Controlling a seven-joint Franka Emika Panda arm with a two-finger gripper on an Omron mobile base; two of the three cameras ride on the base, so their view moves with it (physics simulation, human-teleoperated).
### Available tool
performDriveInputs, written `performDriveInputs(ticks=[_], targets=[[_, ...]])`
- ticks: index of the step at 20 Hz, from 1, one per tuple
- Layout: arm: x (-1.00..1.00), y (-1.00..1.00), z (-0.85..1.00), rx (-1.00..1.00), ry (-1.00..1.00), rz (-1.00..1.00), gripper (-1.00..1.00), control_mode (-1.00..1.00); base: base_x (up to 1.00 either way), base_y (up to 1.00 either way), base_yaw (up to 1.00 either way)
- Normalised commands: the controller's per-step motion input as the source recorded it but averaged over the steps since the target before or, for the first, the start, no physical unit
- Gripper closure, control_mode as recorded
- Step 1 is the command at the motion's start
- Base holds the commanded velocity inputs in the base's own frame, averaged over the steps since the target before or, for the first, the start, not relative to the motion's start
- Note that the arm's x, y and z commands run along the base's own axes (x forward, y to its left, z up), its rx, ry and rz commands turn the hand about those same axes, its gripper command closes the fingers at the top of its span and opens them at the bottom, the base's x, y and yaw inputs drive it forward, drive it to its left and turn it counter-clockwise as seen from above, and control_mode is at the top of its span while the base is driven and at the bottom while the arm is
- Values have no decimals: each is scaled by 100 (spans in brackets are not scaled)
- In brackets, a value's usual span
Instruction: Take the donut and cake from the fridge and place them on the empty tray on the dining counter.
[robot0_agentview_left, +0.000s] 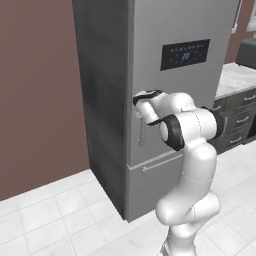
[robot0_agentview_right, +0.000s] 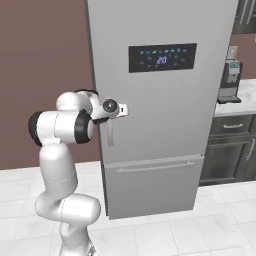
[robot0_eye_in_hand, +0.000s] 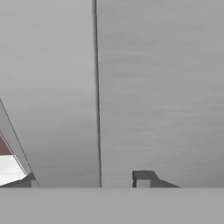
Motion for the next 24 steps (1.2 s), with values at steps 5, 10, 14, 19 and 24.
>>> performDriveInputs(ticks=[5,10,14,19,24], targets=[[-72,-100,-48,4,-16,-24,100,-100,0,0,0],[-67,-100,-7,0,-13,-19,100,-100,0,0,0],[-65,-100,0,0,-4,-10,100,-100,0,0,0],[-54,-100,0,0,0,-9,100,-100,0,0,0],[-67,-100,0,2,0,-7,100,-100,0,0,0]])
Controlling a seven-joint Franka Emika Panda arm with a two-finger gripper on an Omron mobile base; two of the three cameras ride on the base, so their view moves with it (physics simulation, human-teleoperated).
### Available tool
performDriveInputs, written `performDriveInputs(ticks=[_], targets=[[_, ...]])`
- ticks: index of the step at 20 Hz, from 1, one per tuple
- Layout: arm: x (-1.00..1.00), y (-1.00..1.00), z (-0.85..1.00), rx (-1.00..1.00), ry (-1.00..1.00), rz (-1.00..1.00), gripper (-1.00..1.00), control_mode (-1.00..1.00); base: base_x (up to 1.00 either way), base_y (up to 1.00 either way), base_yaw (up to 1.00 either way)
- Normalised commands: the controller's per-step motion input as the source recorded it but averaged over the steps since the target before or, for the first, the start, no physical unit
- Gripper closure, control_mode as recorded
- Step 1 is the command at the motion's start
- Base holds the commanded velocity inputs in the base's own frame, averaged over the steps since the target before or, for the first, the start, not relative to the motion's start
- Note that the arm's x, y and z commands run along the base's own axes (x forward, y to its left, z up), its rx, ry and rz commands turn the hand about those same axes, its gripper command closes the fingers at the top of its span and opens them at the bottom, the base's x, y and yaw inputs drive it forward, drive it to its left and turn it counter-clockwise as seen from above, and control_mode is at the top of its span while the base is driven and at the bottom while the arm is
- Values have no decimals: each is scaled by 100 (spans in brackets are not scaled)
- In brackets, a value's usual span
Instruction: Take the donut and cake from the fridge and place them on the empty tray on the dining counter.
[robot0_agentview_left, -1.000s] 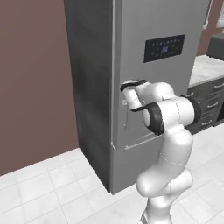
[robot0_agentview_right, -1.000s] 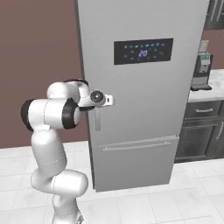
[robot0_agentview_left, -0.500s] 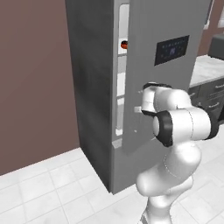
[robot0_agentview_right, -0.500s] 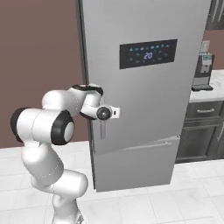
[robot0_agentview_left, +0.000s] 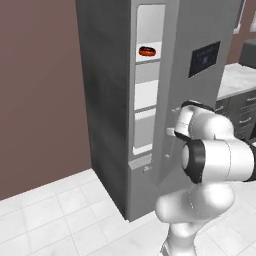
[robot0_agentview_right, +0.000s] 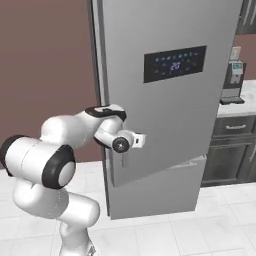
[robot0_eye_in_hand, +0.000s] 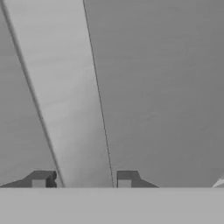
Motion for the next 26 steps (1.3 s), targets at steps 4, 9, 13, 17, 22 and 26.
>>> performDriveInputs(ticks=[4,9,13,17,22,26], targets=[[-96,-100,0,4,0,-3,100,-100,0,0,0],[-100,-100,15,14,5,-1,100,-100,0,0,0],[-100,-100,35,18,10,0,100,-100,0,0,0],[-97,-100,46,23,18,-5,100,-100,0,0,0],[-96,-100,80,28,15,-11,100,-100,0,0,0],[-98,-100,100,23,1,-10,100,-100,0,0,0]])
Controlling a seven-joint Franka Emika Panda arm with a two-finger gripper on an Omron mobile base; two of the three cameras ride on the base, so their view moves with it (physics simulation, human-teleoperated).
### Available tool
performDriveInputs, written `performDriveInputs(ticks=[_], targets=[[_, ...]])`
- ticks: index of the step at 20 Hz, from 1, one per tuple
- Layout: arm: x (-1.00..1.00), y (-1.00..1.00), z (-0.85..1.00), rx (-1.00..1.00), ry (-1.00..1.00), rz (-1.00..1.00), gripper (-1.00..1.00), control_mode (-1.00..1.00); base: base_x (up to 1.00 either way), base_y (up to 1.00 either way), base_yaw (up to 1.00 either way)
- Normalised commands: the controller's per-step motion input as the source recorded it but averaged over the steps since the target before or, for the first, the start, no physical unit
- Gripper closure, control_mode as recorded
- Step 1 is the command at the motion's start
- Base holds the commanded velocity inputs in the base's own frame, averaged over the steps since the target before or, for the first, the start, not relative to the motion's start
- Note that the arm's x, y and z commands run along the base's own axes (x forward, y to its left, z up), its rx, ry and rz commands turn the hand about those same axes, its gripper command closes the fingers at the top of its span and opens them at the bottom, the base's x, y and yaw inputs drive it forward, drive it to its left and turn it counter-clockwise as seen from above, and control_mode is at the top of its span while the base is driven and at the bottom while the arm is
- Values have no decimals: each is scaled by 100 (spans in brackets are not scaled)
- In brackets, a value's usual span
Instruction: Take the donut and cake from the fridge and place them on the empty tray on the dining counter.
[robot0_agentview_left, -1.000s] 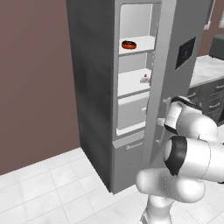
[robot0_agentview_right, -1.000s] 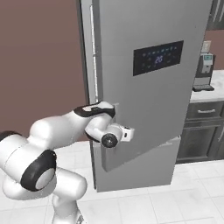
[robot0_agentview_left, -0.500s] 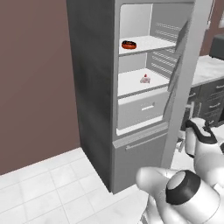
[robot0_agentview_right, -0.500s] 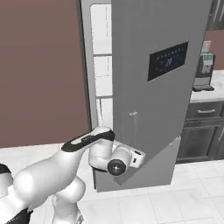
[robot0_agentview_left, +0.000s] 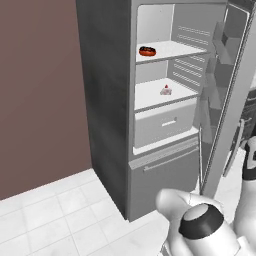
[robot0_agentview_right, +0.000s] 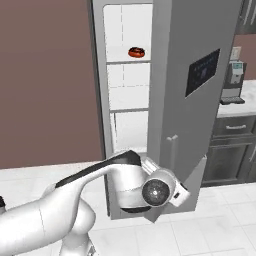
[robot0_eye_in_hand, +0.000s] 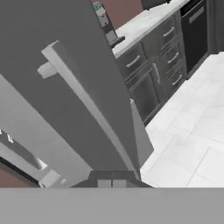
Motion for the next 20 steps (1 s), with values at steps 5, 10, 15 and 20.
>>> performDriveInputs(ticks=[5,10,15,20], targets=[[-98,1,85,3,-21,-6,100,-100,0,0,0],[-8,100,97,-32,-11,-17,100,-100,0,0,0],[30,92,47,-31,10,-39,100,-100,0,0,0],[87,51,0,-14,23,-29,100,-100,0,0,0]])
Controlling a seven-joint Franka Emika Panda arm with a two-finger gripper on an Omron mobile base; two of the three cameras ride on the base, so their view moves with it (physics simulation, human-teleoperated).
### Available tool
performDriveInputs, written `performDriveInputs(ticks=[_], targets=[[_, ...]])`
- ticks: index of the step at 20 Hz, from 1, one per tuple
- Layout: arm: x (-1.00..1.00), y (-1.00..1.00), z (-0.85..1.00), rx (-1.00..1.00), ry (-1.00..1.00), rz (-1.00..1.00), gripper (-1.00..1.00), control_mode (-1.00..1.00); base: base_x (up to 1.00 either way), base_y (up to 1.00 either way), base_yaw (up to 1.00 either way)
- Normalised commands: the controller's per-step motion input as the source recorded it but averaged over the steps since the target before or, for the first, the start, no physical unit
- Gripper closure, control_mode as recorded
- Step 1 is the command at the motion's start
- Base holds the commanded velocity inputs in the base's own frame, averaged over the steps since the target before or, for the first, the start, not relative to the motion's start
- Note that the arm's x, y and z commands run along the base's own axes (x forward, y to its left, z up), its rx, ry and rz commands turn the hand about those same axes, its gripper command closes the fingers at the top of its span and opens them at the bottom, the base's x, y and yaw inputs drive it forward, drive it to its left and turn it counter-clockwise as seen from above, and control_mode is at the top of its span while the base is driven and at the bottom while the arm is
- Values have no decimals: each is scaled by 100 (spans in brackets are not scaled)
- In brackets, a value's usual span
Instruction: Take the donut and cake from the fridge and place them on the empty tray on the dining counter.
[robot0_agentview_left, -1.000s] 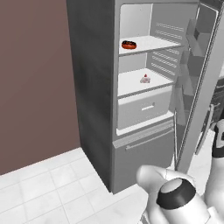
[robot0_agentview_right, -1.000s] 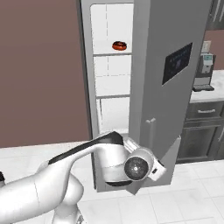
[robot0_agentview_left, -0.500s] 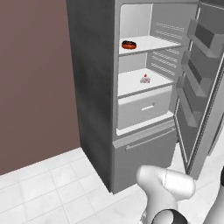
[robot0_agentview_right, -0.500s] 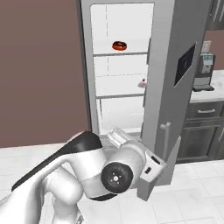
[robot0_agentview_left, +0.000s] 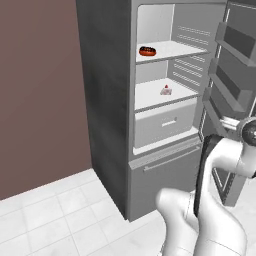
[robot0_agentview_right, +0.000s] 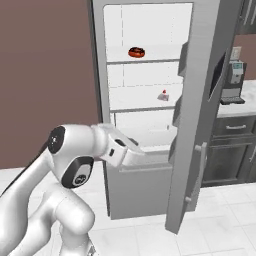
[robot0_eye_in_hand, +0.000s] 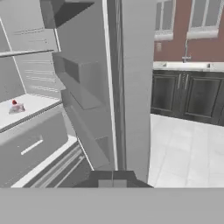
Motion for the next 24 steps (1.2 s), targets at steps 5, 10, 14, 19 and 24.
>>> performDriveInputs(ticks=[5,10,14,19,24], targets=[[51,-31,0,-3,12,-24,100,-100,0,0,0],[64,-42,0,-5,-1,-19,100,-100,0,0,0],[49,-56,-2,-1,-4,-5,100,-100,0,0,0],[28,-63,-5,0,-2,5,100,-100,0,0,0],[42,-70,-14,0,0,8,100,-100,0,0,0]])
